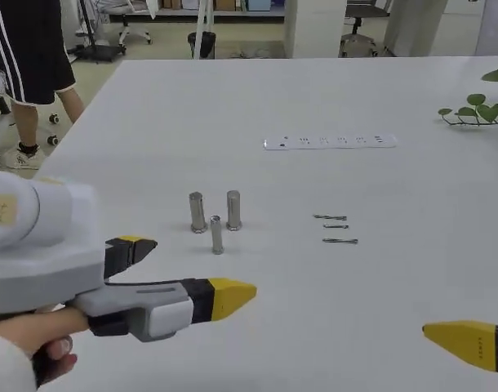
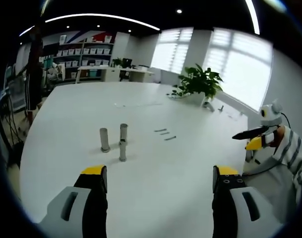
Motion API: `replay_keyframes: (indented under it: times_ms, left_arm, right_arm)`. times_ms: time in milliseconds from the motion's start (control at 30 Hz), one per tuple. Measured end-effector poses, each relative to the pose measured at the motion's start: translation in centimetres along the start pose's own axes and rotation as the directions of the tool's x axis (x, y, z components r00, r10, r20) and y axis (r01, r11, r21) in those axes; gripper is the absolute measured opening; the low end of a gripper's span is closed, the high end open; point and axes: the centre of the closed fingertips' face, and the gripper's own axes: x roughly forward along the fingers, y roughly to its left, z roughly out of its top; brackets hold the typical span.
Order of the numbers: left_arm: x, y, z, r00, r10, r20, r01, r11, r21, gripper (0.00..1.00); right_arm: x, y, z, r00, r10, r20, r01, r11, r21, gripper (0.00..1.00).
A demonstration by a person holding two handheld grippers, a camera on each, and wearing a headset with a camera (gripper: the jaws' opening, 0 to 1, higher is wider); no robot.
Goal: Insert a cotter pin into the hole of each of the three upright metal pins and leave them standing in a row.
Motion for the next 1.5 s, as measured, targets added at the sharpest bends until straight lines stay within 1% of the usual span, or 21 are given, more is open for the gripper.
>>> replay_keyframes:
  times_ms: [67,100,133,200,300,367,467,567,633,733,1000,1200,1333,1500]
  left_arm:
    - [0.3,0.4,0.1,1.0,0.007,0.0,-0.007,1.0,0.004,0.82]
    - [0.5,0.7,0.0,0.9998,0.018,-0.004,-0.018,1.0,0.015,0.8]
    - [0.7,1.3,-0.2,0.9991,0.036,-0.02,-0.035,0.998,0.043,0.78]
    - [1.2,1.9,-0.4,0.9978,0.055,-0.038,-0.052,0.995,0.085,0.74]
    - [1.9,2.4,-0.5,0.9976,0.058,-0.038,-0.054,0.995,0.089,0.7]
    - [2.2,2.8,-0.5,0.9974,0.06,-0.04,-0.056,0.994,0.095,0.65]
    - [2.9,3.5,-0.2,0.997,0.07,-0.034,-0.066,0.991,0.113,0.6]
    - [3.5,3.9,0.0,0.9973,0.068,-0.027,-0.064,0.991,0.118,0.55]
    - [3.9,4.2,0.0,0.9969,0.072,-0.033,-0.067,0.989,0.13,0.5]
    - [4.5,4.7,-0.3,0.9957,0.083,-0.04,-0.077,0.988,0.137,0.46]
    - [5.9,5.6,-0.6,0.9947,0.091,-0.049,-0.083,0.987,0.137,0.42]
    - [6.9,6.2,-0.6,0.9955,0.087,-0.039,-0.081,0.987,0.138,0.4]
    - [7.5,6.5,-0.3,0.9961,0.085,-0.023,-0.081,0.987,0.141,0.39]
    - [8.3,6.8,-0.3,0.9964,0.083,-0.019,-0.079,0.987,0.138,0.35]
  right_arm:
    - [-0.1,0.0,0.0,1.0,-0.002,-0.001,0.002,1.0,0.0,0.93]
    - [-0.1,0.0,0.0,1.0,-0.003,-0.001,0.003,1.0,0.0,0.93]
    - [-0.1,0.0,0.0,1.0,-0.004,-0.002,0.004,1.0,0.0,0.93]
    - [-0.2,-0.1,0.0,1.0,-0.007,-0.002,0.007,1.0,0.001,0.93]
    - [-0.3,0.0,0.0,1.0,-0.008,-0.003,0.008,1.0,0.001,0.93]
    - [-0.3,0.0,-0.1,0.9999,-0.01,-0.005,0.01,1.0,0.0,0.93]
    - [-0.4,0.0,-0.1,0.9999,-0.013,-0.005,0.013,1.0,0.002,0.93]
    - [-0.5,0.0,-0.2,0.9999,-0.016,-0.005,0.016,1.0,0.004,0.93]
    - [-0.6,0.0,-0.2,0.9998,-0.018,-0.005,0.018,1.0,0.004,0.92]
    - [-0.6,0.1,-0.2,0.9998,-0.017,-0.006,0.017,1.0,0.003,0.92]
    - [-0.7,0.3,-0.4,0.9998,-0.017,-0.013,0.017,1.0,0.004,0.92]
    - [-0.7,0.4,-0.7,0.9997,-0.015,-0.02,0.015,1.0,0.008,0.92]
    - [-0.6,0.5,-1.0,0.9995,-0.015,-0.027,0.015,1.0,0.013,0.91]
    - [-0.6,0.5,-1.0,0.9995,-0.015,-0.029,0.015,1.0,0.016,0.91]
